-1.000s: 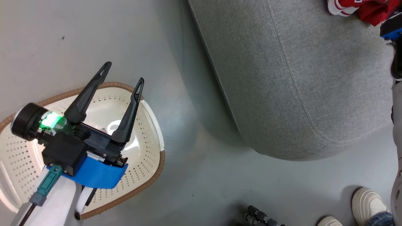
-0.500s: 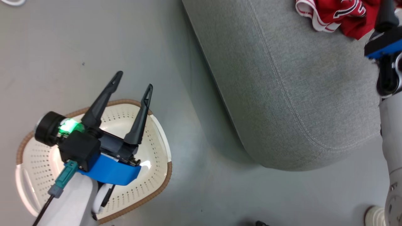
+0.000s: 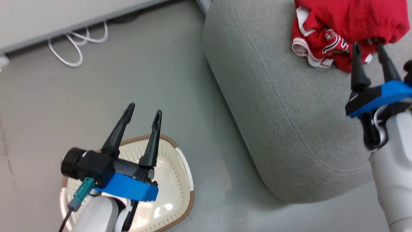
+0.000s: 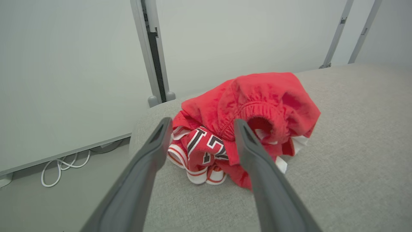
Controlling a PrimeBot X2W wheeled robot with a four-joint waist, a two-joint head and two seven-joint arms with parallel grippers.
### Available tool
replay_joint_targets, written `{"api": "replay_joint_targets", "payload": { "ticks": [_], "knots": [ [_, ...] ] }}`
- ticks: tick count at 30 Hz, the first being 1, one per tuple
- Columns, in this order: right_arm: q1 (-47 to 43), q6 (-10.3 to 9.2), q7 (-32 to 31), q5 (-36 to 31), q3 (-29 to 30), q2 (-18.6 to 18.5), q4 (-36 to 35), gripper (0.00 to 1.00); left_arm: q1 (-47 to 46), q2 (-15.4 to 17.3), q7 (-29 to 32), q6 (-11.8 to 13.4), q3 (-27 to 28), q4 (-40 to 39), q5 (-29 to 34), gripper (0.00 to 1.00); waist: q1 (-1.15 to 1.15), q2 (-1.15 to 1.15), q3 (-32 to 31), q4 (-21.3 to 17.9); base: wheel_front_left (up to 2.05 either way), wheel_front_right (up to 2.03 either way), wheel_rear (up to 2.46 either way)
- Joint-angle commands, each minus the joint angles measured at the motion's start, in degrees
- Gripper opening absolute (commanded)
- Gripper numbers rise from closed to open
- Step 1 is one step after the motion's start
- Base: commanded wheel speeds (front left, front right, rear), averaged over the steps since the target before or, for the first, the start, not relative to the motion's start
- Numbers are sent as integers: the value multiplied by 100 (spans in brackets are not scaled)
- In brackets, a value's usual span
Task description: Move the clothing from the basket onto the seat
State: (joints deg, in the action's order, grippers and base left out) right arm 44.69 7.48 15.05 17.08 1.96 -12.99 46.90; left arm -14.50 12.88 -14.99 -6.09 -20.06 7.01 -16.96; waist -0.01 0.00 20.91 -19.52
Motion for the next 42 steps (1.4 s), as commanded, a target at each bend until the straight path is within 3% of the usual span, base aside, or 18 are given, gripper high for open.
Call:
{"api": "replay_joint_targets", "payload": {
  "ticks": [1,9,13,26,42],
  "knots": [
    [-210,3,16,38,-45,42,-100,100,144,-61,-26,12,76,21,-22,100,1,0,-430,206,0,0,0],
    [-1359,2,-115,66,-380,264,-1053,100,793,-412,-27,-20,531,190,50,100,1,0,-1091,560,0,0,0],
    [-1930,3,-250,-304,-473,256,-1548,100,1066,-551,-28,-44,801,272,94,100,1,0,-1315,758,0,0,0],
    [-3388,3,-557,-1131,3,900,-2957,100,1458,-789,-27,-118,1459,410,204,100,1,0,-1732,1513,0,0,0],
    [-4240,3,-441,-1179,21,1011,-3491,100,1381,-764,-28,-153,1685,993,190,100,1,0,-2029,2076,0,0,0]
  ]
}}
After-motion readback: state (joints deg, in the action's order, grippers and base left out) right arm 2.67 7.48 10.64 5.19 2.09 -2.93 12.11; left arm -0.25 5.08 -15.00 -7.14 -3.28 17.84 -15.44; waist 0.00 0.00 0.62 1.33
